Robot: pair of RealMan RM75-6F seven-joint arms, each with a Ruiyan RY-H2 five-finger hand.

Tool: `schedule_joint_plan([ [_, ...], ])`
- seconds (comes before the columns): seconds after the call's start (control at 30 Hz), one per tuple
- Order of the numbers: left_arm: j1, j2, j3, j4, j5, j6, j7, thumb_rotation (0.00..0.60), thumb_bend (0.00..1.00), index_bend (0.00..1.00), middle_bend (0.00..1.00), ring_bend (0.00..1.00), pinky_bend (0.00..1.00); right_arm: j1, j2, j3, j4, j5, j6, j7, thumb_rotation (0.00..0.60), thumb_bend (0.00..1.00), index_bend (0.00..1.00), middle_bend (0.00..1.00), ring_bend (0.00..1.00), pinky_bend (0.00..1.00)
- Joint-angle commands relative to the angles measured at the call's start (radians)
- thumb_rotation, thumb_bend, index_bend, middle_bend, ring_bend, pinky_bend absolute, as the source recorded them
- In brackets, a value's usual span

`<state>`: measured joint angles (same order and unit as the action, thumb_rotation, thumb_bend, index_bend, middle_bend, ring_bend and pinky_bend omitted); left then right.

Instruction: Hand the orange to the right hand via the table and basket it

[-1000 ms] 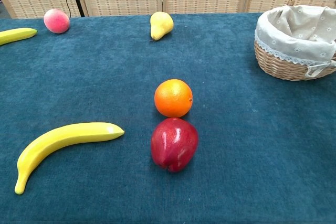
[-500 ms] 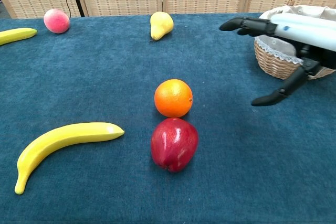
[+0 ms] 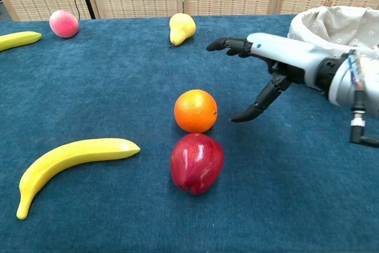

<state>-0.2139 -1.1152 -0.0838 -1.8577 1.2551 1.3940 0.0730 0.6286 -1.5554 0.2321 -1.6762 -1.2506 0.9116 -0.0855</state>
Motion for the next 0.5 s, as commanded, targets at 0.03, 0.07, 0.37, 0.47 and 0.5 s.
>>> schedule_joint_plan([
  [0.03, 0.003, 0.005, -0.003, 0.0, -0.002, -0.002, -0.007, 0.6, 0.07, 0.0, 0.0, 0.0, 0.0, 0.026, -0.042, -0.005, 0.035, 0.026, -0.015, -0.025, 0.6, 0.0, 0.08, 0.02, 0.0, 0.0],
  [0.07, 0.005, 0.007, -0.006, 0.001, -0.004, -0.002, -0.011, 0.6, 0.07, 0.0, 0.0, 0.0, 0.0, 0.035, -0.059, -0.009, 0.047, 0.032, -0.019, -0.037, 0.6, 0.0, 0.08, 0.02, 0.0, 0.0],
  [0.37, 0.01, 0.012, -0.015, 0.007, -0.013, -0.013, -0.02, 0.6, 0.07, 0.0, 0.0, 0.0, 0.0, 0.078, -0.128, -0.005, 0.095, 0.088, -0.031, -0.067, 0.6, 0.0, 0.08, 0.02, 0.0, 0.0],
  [0.47, 0.011, 0.013, -0.017, 0.007, -0.014, -0.015, -0.018, 0.6, 0.07, 0.0, 0.0, 0.0, 0.0, 0.09, -0.147, -0.001, 0.114, 0.105, -0.03, -0.082, 0.6, 0.0, 0.08, 0.02, 0.0, 0.0],
  [0.5, 0.011, 0.013, -0.018, 0.007, -0.014, -0.016, -0.018, 0.6, 0.07, 0.0, 0.0, 0.0, 0.0, 0.095, -0.153, -0.001, 0.121, 0.11, -0.03, -0.088, 0.6, 0.0, 0.08, 0.02, 0.0, 0.0],
])
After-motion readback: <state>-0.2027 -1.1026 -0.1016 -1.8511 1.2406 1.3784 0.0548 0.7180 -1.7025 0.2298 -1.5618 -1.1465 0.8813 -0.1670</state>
